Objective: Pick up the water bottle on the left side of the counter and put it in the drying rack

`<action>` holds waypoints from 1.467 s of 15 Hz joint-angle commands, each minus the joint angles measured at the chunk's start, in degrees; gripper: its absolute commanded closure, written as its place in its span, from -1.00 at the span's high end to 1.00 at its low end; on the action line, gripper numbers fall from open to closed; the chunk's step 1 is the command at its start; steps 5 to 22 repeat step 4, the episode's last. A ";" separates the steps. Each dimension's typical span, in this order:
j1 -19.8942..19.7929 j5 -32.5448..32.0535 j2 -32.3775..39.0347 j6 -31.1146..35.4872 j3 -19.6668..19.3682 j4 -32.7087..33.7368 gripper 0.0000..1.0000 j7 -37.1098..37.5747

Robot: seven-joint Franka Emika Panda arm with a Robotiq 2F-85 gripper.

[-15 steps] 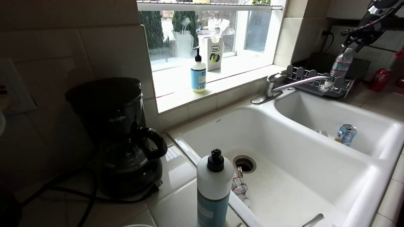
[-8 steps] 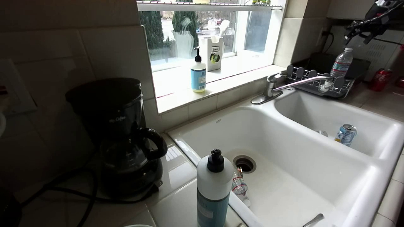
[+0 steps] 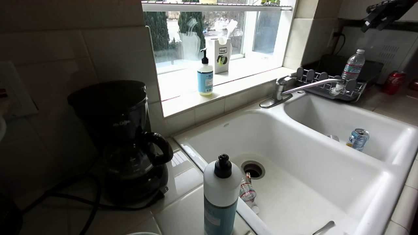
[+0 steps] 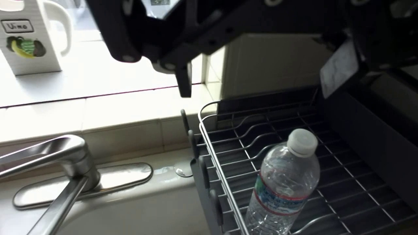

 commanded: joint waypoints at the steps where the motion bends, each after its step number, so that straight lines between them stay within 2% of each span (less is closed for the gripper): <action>1: 4.15 -1.36 -8.61 -1.30 1.97 -8.36 1.00 -5.31; 2: 5.31 -1.71 -9.74 -1.99 2.42 -9.05 1.00 -6.74; 3: 4.57 -0.84 -5.05 -0.97 0.85 -4.37 1.00 -3.88; 4: 5.63 -1.03 -6.47 -1.28 1.35 -5.61 1.00 -4.56; 22: 5.63 -1.03 -6.47 -1.28 1.35 -5.61 1.00 -4.56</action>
